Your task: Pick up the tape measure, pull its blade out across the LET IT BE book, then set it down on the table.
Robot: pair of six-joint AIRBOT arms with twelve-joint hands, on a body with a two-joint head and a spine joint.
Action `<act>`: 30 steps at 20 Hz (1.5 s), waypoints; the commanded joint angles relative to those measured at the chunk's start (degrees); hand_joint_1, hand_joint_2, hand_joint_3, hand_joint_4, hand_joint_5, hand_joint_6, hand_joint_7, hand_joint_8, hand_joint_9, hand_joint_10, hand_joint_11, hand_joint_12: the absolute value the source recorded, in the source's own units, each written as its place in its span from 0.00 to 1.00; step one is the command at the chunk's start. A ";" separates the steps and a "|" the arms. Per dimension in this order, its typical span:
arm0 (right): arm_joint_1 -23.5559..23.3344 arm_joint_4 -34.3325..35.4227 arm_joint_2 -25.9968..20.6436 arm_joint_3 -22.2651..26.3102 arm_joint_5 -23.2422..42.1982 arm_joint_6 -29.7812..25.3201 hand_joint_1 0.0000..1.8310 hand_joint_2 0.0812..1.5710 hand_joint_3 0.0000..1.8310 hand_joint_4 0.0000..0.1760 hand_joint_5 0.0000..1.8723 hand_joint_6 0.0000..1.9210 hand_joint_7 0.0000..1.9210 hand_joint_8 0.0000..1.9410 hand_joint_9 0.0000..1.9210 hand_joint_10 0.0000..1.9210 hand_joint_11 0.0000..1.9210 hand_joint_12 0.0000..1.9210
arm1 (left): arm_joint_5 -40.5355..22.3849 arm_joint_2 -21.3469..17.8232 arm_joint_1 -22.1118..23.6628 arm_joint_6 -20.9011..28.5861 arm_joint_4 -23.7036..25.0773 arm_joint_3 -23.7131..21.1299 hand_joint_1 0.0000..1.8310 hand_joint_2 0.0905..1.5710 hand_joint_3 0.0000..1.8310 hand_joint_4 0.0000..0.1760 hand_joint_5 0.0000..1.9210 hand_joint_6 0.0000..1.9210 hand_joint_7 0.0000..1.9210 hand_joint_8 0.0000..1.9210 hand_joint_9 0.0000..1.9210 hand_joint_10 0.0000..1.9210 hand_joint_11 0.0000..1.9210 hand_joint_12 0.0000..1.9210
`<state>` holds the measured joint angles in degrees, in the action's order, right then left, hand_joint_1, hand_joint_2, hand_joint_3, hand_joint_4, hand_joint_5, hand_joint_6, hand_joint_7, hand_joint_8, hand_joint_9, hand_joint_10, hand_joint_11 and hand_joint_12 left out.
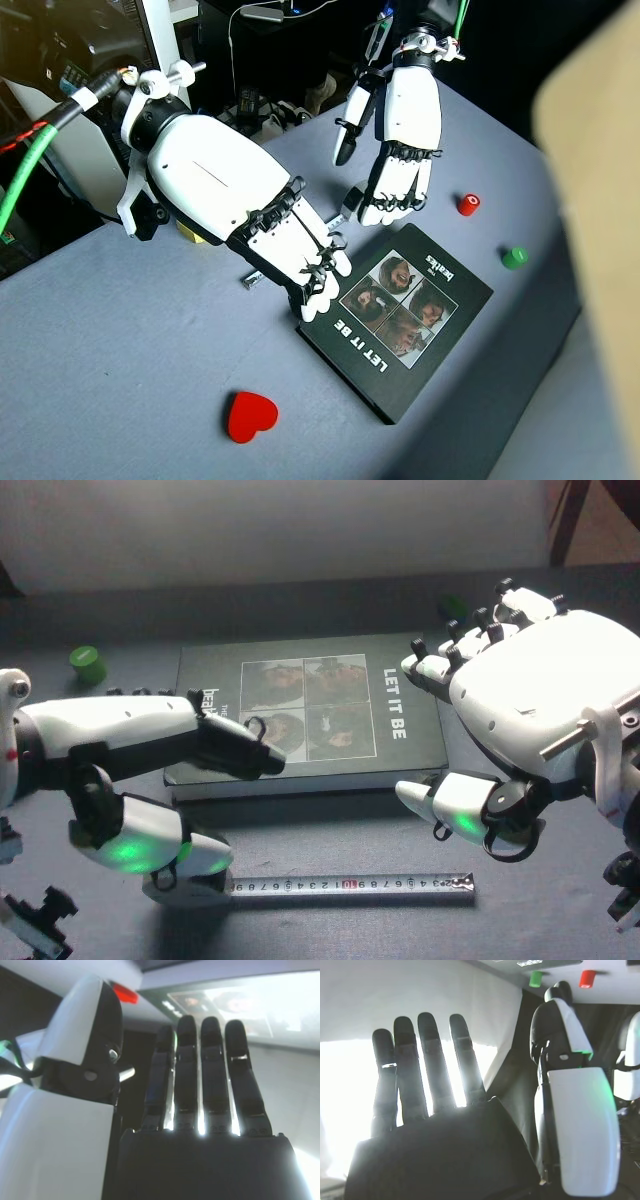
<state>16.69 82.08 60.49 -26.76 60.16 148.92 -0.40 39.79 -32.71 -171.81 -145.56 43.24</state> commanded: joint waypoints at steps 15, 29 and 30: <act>-0.11 -5.64 0.00 0.27 1.63 -0.21 0.17 0.70 0.00 0.34 0.15 0.00 0.20 0.00 0.19 0.00 0.00 0.48 | -5.20 -0.51 0.08 110.85 105.49 -0.39 0.54 0.71 0.00 0.00 0.24 0.00 0.25 0.00 0.22 0.00 0.08 0.43; -0.05 -6.05 0.10 0.26 1.57 -0.20 0.16 0.72 0.00 0.32 0.15 0.00 0.21 0.00 0.20 0.00 0.01 0.47 | -41.09 3.04 -21.35 141.49 128.59 -0.39 0.53 0.72 0.00 0.00 0.23 0.00 0.25 0.00 0.23 0.00 0.07 0.43; -0.05 -6.05 0.10 0.26 1.57 -0.20 0.16 0.72 0.00 0.32 0.14 0.00 0.21 0.00 0.19 0.00 0.00 0.48 | -42.33 3.39 -22.44 141.79 128.59 -0.04 0.53 0.72 0.00 0.00 0.23 0.00 0.25 0.00 0.23 0.00 0.07 0.44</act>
<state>17.06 81.38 60.77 -26.74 59.77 148.79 -35.90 43.31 -56.10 -30.48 -17.23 43.05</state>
